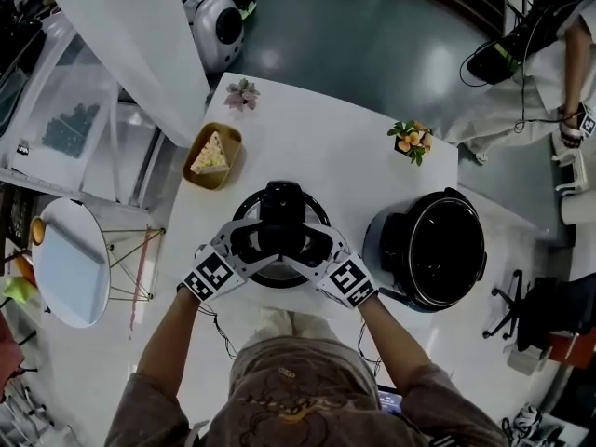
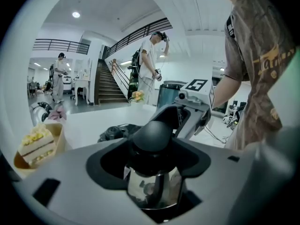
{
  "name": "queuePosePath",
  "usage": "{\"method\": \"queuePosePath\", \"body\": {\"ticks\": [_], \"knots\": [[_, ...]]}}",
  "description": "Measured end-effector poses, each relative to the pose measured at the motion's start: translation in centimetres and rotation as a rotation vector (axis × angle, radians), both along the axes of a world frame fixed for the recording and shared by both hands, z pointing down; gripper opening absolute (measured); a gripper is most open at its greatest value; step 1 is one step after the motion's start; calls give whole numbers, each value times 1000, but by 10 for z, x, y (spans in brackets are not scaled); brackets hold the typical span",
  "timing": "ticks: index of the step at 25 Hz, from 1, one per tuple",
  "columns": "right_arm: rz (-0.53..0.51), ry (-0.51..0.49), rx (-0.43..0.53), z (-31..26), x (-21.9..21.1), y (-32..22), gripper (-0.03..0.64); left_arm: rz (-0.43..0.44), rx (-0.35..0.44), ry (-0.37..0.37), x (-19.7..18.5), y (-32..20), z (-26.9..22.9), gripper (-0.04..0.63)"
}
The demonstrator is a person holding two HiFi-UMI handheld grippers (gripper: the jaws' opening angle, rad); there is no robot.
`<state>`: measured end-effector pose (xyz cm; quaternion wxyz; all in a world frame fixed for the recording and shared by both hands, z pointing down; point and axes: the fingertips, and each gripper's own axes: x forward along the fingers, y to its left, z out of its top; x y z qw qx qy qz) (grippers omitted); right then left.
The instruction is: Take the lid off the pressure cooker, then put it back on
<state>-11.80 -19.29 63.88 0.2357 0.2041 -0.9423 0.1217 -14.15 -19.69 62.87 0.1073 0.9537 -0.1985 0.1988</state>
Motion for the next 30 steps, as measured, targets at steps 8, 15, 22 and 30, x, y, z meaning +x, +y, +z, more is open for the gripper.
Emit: {"method": "queuePosePath", "body": {"ticks": [8,15,22,30], "knots": [[-8,16,-2,0,-2,-3,272,35,-11,3,2,0,0,262],[-1,6,1,-22,-7,-6,272,37,-9,-2,-3,-2,-22,261],[13,10,32,-86,-15,-13,272,46,30,6,-11,-10,-87,261],[70,-4,83,-169,-3,-15,273,94,106,-19,1,-11,-171,261]]}}
